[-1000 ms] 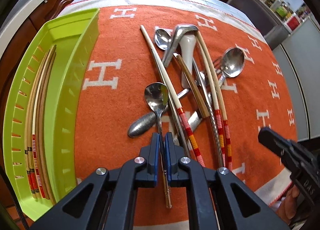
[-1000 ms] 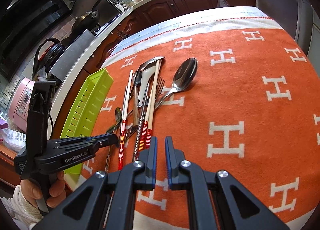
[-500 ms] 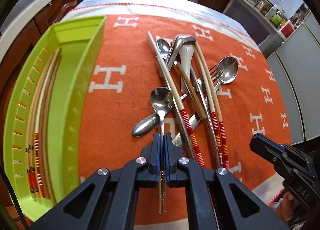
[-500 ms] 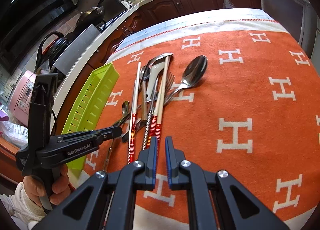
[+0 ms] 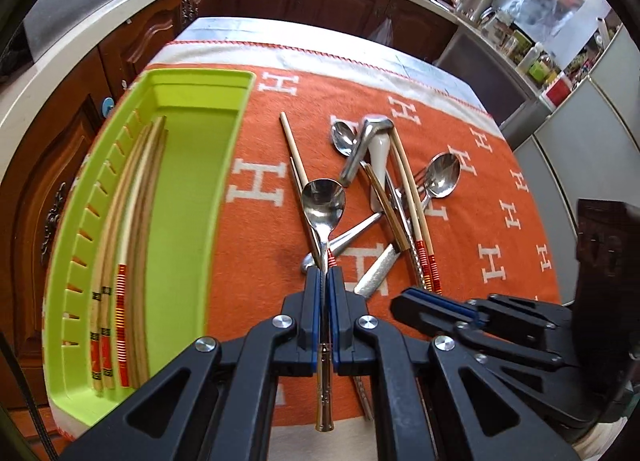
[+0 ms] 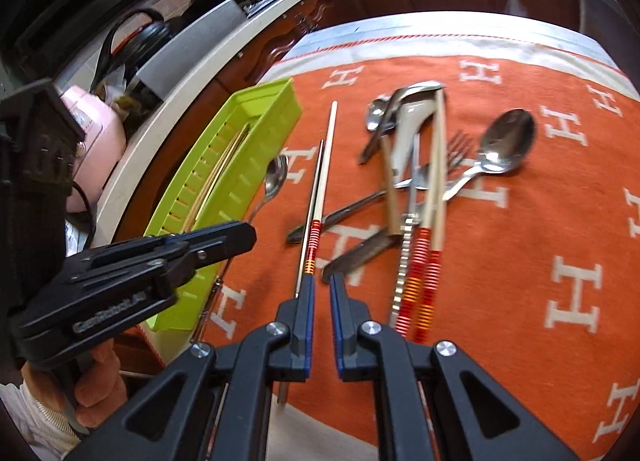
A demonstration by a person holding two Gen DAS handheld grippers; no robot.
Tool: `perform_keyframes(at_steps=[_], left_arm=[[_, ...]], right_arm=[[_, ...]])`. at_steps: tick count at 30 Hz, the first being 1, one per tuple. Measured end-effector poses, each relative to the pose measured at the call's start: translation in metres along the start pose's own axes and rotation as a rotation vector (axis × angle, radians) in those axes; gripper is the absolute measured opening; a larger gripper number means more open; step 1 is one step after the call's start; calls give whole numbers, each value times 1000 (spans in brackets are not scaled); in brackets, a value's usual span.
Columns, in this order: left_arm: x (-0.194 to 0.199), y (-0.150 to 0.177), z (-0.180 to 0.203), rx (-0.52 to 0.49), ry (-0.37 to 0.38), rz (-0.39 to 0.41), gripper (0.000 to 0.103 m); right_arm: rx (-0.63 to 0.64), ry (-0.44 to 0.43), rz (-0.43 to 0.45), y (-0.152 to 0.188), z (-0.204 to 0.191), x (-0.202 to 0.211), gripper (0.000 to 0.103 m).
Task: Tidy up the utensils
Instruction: 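Carry the spoon to the tray with the left tool while the right tool grasps a chopstick, then release the spoon in the tray with the left tool while the right tool carries the chopstick there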
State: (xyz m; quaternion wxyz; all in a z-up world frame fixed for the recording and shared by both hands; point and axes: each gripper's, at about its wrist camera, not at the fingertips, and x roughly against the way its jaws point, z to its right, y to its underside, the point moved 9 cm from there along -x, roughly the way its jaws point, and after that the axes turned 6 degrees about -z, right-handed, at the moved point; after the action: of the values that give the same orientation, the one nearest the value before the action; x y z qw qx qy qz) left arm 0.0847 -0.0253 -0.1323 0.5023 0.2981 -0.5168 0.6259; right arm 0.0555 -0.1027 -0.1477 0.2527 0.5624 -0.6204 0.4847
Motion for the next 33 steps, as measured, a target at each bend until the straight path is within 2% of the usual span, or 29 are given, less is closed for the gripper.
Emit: perform_keyframes(at_steps=[8, 14, 21, 24, 27, 33], left_arm=[[38, -10, -21, 27, 20, 75, 2], [62, -27, -55, 57, -55, 152, 2], [36, -23, -102, 108, -164, 90, 2], [22, -18, -110, 118, -157, 60, 2], [16, -15, -112, 118, -165, 48, 7], [8, -11, -112, 129, -140, 31, 11]], right_arm=[[12, 6, -31, -8, -18, -14, 8], [26, 45, -23, -19, -22, -19, 8], [8, 77, -41, -26, -17, -28, 8], [3, 93, -64, -22, -14, -34, 8], [-9, 101, -89, -18, -11, -41, 8], [-7, 113, -92, -17, -16, -47, 8]])
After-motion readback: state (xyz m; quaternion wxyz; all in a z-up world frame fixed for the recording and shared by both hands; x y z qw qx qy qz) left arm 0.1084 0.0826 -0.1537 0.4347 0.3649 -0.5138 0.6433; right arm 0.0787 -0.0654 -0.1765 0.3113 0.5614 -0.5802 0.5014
